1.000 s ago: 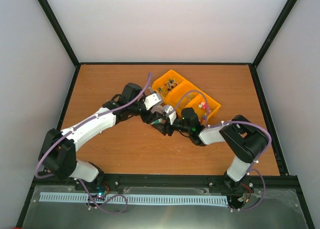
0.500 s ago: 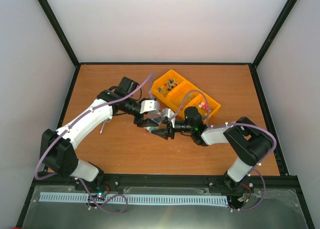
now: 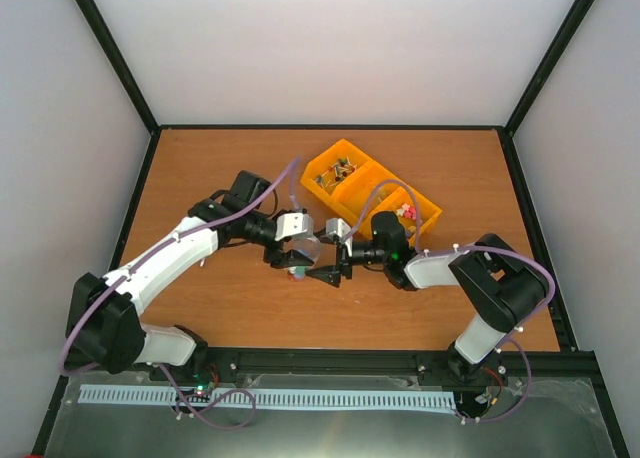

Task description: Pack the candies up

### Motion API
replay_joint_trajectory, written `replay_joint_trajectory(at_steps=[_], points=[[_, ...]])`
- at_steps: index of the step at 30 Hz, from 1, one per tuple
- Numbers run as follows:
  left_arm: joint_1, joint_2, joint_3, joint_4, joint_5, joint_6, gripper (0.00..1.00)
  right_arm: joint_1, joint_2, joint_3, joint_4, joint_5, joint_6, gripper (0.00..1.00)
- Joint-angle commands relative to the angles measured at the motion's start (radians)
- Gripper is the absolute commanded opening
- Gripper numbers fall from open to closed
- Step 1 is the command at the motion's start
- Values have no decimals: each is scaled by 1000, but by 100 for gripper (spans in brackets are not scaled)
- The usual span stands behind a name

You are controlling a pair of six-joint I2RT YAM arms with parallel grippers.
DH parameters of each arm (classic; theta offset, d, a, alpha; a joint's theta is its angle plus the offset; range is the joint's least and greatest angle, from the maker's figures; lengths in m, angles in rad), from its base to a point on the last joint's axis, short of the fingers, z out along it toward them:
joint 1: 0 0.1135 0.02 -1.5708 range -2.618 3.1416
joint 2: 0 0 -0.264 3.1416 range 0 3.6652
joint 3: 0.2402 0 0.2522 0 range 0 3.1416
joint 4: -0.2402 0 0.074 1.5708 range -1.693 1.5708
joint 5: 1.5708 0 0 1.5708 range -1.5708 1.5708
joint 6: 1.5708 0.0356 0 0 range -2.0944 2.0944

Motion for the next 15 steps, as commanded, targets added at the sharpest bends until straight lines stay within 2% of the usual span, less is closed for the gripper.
replay_joint_trajectory(at_steps=[1,4,6,11,15], points=[[0,-10,-44,195,-32,-211,29,-19,-25,-12,101,85,33,100],[0,-3,-76,373,-101,-385,30,-17,-7,-8,153,112,112,100],[0,4,-77,432,-137,-463,29,-4,5,-13,198,159,142,100],[0,11,-55,501,-169,-615,28,27,29,-13,231,257,161,94],[0,19,-39,516,-175,-670,27,45,40,-2,230,301,169,88]])
